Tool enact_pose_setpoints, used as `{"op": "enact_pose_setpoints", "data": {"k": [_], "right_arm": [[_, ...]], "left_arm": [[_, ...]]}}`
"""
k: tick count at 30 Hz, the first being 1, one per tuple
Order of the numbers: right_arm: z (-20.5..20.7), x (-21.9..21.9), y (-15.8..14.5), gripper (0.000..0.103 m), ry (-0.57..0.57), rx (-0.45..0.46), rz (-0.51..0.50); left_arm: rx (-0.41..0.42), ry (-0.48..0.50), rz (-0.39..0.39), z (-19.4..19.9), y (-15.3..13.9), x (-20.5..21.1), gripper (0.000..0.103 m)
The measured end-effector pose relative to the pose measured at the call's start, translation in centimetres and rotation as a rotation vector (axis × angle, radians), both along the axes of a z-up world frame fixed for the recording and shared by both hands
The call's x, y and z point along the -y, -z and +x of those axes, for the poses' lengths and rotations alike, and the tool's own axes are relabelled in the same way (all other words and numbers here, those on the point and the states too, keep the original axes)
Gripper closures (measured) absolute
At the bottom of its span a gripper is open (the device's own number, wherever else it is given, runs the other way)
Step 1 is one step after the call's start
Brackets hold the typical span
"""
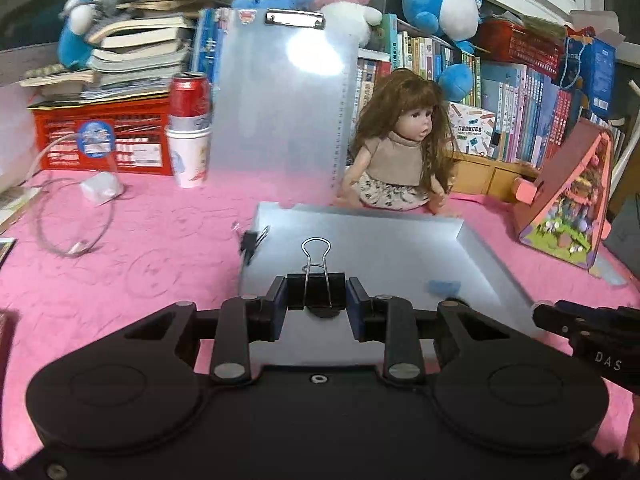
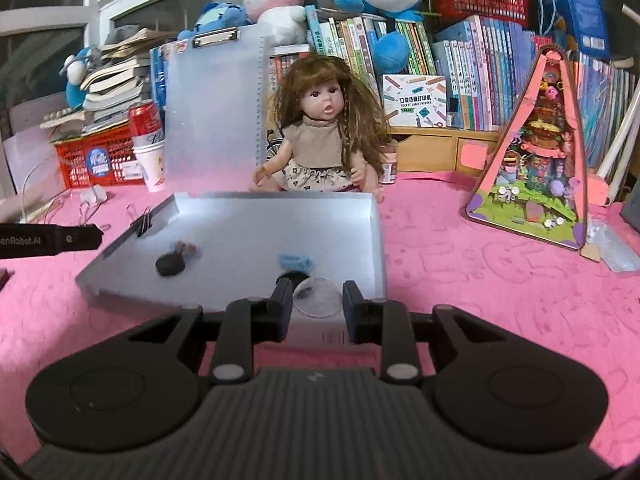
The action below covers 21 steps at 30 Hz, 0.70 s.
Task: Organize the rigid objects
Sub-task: 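Carry the binder clip and clear disc in both grippers over the tray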
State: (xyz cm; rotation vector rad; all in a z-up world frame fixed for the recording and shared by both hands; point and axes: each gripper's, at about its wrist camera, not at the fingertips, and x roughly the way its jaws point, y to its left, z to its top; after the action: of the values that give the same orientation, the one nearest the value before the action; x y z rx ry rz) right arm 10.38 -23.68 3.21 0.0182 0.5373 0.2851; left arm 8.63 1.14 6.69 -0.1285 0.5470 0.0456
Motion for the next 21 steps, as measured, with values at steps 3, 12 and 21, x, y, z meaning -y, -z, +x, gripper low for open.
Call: {"op": "enact_pose_setpoints", "data": {"k": [3, 12, 21], "right_arm": [[2.7, -0.2, -0.6, 0.072, -0.004, -0.031, 0.017], [10.8, -2.0, -0.3, 0.072, -0.027, -0.187, 0.046], [15.4, -4.2, 2.0, 0.071, -0.025, -0.299, 0.023]], "left_arm": [[-0.017, 0.008, 0.021, 2.9, -0.6, 0.2, 0.074], [-0.152, -0.025, -0.035, 12.3, 0.6, -0.9, 0.074], [-0.236, -0.062, 0.009, 16.6, 3.9, -1.1, 0.074]]}}
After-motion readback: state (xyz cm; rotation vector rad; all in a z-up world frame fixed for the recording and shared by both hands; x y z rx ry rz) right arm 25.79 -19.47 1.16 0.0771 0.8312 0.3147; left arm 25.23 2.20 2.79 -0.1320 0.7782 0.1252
